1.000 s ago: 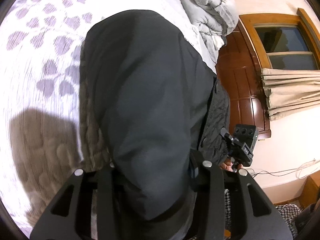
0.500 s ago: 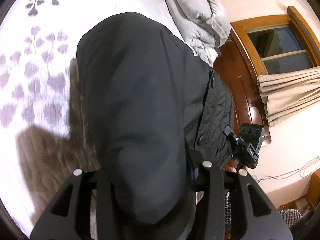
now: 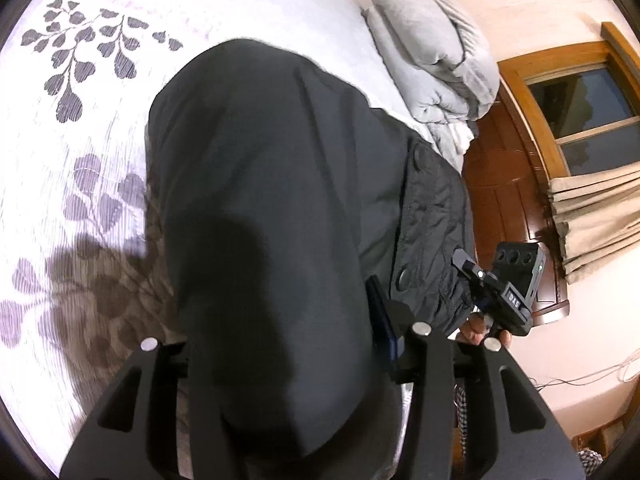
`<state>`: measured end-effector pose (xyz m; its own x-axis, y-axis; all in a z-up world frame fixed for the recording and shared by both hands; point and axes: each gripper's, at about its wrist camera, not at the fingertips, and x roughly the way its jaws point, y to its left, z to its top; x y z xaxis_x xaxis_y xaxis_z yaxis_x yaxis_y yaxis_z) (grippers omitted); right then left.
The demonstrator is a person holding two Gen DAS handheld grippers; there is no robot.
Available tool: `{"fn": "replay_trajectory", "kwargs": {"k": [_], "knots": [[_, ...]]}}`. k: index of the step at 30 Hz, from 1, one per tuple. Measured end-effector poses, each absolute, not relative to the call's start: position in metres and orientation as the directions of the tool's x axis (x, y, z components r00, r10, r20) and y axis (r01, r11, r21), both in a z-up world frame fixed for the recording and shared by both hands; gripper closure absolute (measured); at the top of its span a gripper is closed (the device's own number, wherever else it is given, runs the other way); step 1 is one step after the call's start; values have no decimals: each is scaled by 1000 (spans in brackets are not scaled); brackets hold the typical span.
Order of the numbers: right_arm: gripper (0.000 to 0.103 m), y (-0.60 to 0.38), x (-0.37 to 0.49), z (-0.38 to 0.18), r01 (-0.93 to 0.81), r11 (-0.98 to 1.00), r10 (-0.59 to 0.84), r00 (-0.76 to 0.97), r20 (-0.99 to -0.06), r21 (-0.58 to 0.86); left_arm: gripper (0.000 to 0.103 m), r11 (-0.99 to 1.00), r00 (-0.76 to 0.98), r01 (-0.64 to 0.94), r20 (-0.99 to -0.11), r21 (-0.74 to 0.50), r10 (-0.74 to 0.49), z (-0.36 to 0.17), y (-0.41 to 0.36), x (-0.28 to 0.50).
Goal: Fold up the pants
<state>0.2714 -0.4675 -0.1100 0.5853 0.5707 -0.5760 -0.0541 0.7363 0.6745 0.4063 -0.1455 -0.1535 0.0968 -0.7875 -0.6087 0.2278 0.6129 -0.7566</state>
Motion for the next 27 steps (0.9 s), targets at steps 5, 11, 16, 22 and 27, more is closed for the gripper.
{"fn": "replay_trajectory", "kwargs": {"k": [5, 11, 16, 22, 27], "knots": [[61, -474, 279, -123, -36, 725, 578, 575, -580, 688, 57, 606, 103, 240, -601, -758, -792, -156, -144, 412], [55, -483, 280, -145, 3, 711, 580, 563, -589, 703, 53, 589, 103, 238, -583, -772, -806, -169, -141, 413], [50, -491, 276, -159, 26, 681, 588, 576, -568, 732, 49, 577, 109, 242, -569, -780, -815, -178, -140, 411], [40, -495, 273, -166, 30, 660, 599, 583, -550, 751, 44, 577, 117, 232, -566, -783, -816, -183, -138, 408], [31, -499, 267, -169, 37, 642, 607, 586, -537, 766, 37, 586, 129, 217, -572, -781, -810, -184, -136, 405]]}}
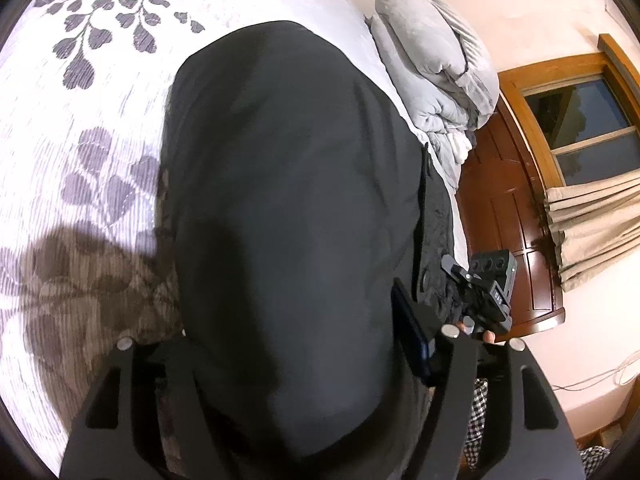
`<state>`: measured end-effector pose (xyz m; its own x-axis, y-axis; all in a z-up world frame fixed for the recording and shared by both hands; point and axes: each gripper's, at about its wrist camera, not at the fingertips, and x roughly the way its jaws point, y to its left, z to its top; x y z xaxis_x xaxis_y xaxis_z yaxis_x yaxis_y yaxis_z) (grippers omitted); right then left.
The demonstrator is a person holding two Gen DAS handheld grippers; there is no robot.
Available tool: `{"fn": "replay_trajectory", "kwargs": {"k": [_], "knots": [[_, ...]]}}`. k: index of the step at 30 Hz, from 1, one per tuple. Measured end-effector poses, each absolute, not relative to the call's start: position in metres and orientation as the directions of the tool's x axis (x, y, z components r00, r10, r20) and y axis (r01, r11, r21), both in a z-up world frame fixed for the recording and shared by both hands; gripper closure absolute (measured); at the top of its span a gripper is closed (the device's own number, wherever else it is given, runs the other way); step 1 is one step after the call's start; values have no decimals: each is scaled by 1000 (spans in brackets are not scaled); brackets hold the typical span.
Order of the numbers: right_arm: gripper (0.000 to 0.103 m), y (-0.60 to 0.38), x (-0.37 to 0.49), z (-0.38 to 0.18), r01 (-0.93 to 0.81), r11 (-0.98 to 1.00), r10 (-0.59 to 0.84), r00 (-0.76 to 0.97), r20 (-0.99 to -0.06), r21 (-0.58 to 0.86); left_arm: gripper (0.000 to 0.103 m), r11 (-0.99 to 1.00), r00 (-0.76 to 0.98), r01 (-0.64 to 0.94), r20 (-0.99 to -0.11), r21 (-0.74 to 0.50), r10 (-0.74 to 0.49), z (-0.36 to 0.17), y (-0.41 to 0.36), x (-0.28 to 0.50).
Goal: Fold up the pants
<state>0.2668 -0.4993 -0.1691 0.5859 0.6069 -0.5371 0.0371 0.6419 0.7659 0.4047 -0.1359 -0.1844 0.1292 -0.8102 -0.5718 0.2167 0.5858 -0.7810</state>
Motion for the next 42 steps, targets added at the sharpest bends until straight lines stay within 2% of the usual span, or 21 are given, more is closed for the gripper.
{"fn": "replay_trajectory", "kwargs": {"k": [1, 7, 10, 11, 12, 13, 15, 19, 24, 29, 42], "knots": [[25, -501, 265, -171, 39, 639, 611, 581, -538, 768, 36, 585, 132, 214, -570, -782, -811, -184, -135, 403], [26, -510, 251, -171, 41, 634, 605, 595, -529, 772, 32, 596, 168, 187, -573, -781, -802, -177, -125, 397], [26, -519, 229, -158, 58, 666, 553, 630, -545, 744, 22, 634, 246, 195, -588, -748, -770, -159, -105, 383], [25, -520, 221, -152, 67, 688, 521, 647, -557, 722, 12, 665, 285, 198, -607, -720, -742, -150, -98, 375], [21, -520, 209, -142, 70, 724, 478, 666, -572, 686, 11, 692, 320, 201, -622, -693, -715, -143, -93, 368], [11, -519, 200, -135, 74, 752, 441, 683, -583, 655, 11, 725, 359, 209, -638, -657, -682, -134, -89, 360], [9, -514, 179, -118, 91, 805, 352, 722, -596, 586, 6, 773, 411, 232, -661, -591, -628, -117, -85, 341], [4, -495, 146, -94, 111, 854, 261, 755, -602, 509, 4, 835, 486, 238, -684, -495, -544, -91, -88, 311], [4, -474, 122, -66, 159, 879, 167, 780, -602, 450, 3, 906, 541, 221, -728, -361, -422, -70, -103, 278], [4, -458, 100, -44, 210, 909, 66, 780, -623, 360, 3, 938, 586, 243, -734, -246, -344, -51, -114, 245], [4, -410, 57, 7, 199, 948, -9, 799, -601, 250, 3, 949, 659, 288, -692, -128, -293, 7, -136, 178]]}}
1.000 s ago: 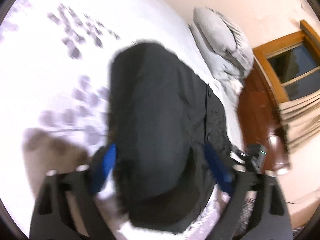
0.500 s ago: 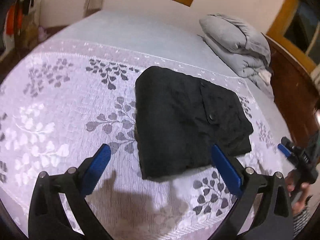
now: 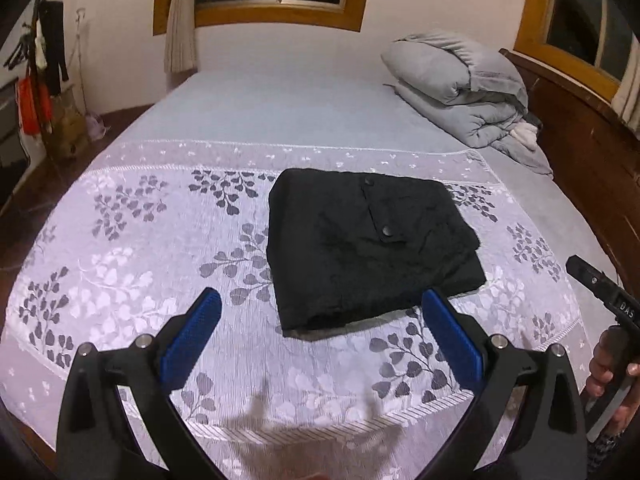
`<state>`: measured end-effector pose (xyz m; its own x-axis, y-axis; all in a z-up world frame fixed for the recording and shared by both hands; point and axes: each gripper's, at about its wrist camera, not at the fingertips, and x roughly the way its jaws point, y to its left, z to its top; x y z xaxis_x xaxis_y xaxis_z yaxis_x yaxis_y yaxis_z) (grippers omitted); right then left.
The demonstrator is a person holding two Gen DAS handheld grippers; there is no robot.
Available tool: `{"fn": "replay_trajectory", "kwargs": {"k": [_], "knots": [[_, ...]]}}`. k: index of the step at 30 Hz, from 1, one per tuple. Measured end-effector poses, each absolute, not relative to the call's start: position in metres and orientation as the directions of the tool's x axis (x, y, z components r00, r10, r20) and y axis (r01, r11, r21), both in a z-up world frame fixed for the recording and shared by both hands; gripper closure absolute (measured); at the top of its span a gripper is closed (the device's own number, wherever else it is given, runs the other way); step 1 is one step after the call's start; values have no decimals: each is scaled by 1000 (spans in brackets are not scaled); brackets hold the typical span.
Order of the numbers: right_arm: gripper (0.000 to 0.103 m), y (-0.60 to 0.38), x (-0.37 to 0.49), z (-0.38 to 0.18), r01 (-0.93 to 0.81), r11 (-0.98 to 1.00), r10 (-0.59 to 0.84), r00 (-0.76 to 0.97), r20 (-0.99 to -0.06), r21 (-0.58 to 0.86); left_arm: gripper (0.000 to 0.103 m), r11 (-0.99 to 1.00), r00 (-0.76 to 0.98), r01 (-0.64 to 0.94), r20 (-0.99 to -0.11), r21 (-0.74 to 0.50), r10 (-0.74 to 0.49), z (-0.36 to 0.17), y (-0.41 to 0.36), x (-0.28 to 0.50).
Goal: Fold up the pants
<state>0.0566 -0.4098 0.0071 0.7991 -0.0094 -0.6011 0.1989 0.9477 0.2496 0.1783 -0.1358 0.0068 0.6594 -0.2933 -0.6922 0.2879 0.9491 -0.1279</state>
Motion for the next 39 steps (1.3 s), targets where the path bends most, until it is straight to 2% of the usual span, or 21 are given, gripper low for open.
{"fn": "replay_trajectory", "kwargs": {"k": [18, 39], "knots": [[4, -368, 23, 46, 126, 978, -7, 812, -583, 164, 3, 967, 723, 242, -649, -84, -238, 49, -129, 120], [4, -351, -3, 67, 162, 979, -60, 809, -585, 123, 3, 965, 754, 254, -613, -58, -235, 77, -132, 80]]}}
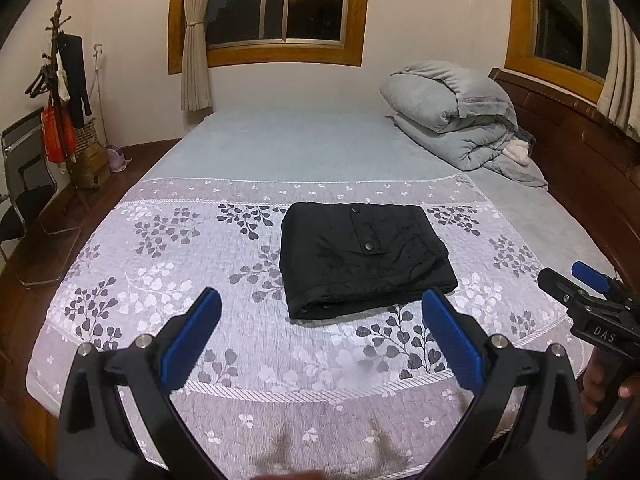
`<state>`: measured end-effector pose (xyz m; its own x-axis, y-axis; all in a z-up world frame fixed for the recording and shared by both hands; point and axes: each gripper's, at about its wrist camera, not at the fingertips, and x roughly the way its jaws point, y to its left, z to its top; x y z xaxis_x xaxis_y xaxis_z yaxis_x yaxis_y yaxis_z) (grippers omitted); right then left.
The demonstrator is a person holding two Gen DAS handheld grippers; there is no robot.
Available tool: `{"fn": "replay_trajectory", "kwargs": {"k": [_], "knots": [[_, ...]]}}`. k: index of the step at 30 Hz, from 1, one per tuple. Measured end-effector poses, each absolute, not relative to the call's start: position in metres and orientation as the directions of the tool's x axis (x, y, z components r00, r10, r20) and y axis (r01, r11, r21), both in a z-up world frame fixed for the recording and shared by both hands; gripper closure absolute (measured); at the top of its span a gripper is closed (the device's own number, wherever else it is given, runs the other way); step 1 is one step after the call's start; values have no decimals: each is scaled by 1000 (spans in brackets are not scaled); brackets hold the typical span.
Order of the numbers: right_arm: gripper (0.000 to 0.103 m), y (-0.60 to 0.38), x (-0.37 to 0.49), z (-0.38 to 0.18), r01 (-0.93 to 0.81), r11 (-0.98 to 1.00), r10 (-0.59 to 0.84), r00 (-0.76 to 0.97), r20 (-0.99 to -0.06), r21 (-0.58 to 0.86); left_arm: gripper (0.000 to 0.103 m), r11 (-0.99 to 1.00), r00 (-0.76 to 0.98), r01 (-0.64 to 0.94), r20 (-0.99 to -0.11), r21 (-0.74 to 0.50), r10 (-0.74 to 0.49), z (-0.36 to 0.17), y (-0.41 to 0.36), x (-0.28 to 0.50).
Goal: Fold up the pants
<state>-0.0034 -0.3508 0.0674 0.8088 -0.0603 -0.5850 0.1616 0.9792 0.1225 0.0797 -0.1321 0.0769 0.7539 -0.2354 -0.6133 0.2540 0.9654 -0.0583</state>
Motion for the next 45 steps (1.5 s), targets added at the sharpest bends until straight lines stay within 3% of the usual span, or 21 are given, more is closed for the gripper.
{"fn": "replay_trajectory", "kwargs": {"k": [45], "knots": [[4, -350, -15, 69, 156, 979, -50, 814, -578, 134, 3, 965, 756, 260, -613, -39, -228, 81, -139, 66]]}}
